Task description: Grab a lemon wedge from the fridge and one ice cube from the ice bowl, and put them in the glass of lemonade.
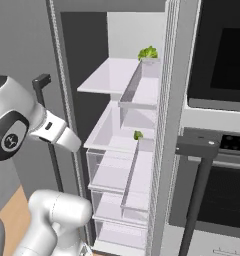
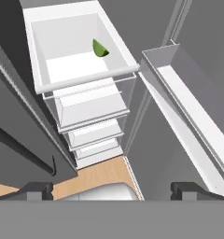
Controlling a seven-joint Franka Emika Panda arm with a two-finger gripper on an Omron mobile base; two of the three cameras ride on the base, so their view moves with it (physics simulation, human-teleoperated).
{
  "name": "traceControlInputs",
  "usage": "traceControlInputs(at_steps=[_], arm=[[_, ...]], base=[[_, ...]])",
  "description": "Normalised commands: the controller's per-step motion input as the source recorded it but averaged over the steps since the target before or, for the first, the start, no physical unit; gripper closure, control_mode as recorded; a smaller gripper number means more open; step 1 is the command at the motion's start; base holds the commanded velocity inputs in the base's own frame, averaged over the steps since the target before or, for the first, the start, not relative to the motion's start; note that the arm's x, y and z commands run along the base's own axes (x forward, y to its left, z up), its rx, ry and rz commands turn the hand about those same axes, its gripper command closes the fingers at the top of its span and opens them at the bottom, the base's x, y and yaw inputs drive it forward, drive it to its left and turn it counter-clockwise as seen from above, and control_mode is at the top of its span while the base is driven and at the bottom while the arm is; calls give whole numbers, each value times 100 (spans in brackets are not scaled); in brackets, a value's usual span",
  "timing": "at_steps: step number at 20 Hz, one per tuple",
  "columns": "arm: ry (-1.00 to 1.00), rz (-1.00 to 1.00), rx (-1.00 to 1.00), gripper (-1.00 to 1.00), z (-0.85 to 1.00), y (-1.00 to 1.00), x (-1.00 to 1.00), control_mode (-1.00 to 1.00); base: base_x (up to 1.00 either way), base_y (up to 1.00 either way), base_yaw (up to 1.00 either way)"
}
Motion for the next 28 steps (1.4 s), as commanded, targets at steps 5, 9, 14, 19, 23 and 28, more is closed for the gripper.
traceControlInputs(at_steps=[5, 9, 14, 19, 23, 28], arm=[[0, 0, 0, -100, 0, 0, 0, 100], [0, 0, 0, -100, 0, 0, 0, 100], [0, 0, 0, -100, 0, 0, 0, 100], [0, 0, 0, -100, 0, 0, 0, 100], [0, 0, 4, -100, 0, -24, 3, -100], [0, 9, 0, -100, 0, 1, 30, -100]], base=[[0, -36, 4], [14, -4, 0], [29, -28, 0], [3, -47, 0], [0, 0, 0], [0, 0, 0]])
